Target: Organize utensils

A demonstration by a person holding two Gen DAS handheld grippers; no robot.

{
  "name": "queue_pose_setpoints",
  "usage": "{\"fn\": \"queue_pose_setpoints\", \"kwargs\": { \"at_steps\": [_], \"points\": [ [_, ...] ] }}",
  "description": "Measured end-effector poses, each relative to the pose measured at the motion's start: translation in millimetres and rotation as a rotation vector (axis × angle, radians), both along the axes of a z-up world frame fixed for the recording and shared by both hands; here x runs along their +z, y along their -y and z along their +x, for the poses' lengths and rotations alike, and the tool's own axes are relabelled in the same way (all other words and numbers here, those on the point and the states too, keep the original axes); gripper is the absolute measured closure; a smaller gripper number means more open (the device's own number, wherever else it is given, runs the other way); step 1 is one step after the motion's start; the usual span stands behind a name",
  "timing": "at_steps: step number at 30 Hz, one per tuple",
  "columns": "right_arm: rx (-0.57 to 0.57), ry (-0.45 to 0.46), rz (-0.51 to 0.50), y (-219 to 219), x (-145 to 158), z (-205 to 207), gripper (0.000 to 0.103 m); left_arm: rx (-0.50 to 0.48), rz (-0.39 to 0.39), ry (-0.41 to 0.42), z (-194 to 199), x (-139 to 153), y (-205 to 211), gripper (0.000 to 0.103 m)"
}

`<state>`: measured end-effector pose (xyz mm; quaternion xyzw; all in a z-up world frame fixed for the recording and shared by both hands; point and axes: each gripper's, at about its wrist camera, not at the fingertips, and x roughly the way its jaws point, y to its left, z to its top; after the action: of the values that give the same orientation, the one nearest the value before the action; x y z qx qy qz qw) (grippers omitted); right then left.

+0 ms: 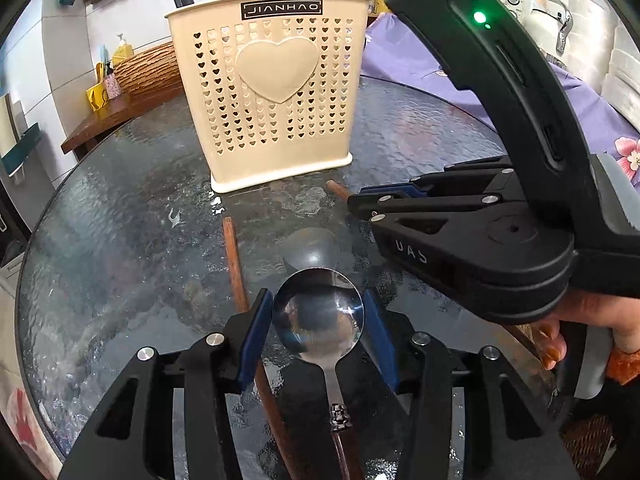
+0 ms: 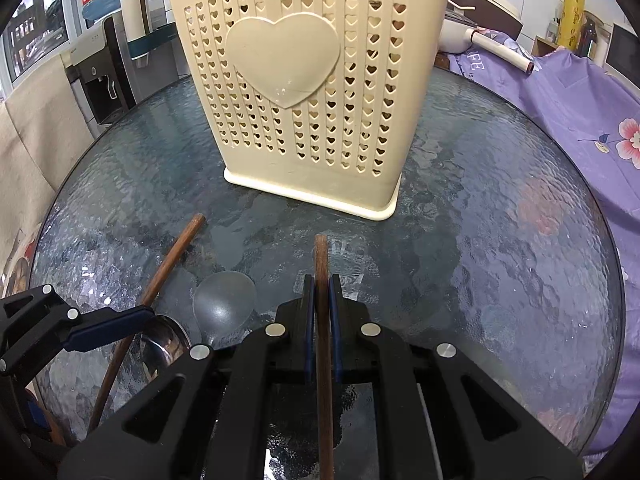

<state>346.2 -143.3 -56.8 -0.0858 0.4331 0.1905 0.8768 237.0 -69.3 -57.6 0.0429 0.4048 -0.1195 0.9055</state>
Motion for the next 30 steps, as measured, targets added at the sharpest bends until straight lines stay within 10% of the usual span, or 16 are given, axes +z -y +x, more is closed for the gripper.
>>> {"fn": "queue_pose_setpoints", "kwargs": {
  "at_steps": [16, 30],
  "points": [
    [0.066, 0.135, 0.329, 39, 81, -23, 0.095, 0.024, -0.117, 0.173, -13, 70, -28, 0.057],
    [0.148, 0.312, 0.394, 76, 155, -80, 0.095, 0.007, -0.142, 0.252, -27, 99, -31, 0.057]
  ]
}}
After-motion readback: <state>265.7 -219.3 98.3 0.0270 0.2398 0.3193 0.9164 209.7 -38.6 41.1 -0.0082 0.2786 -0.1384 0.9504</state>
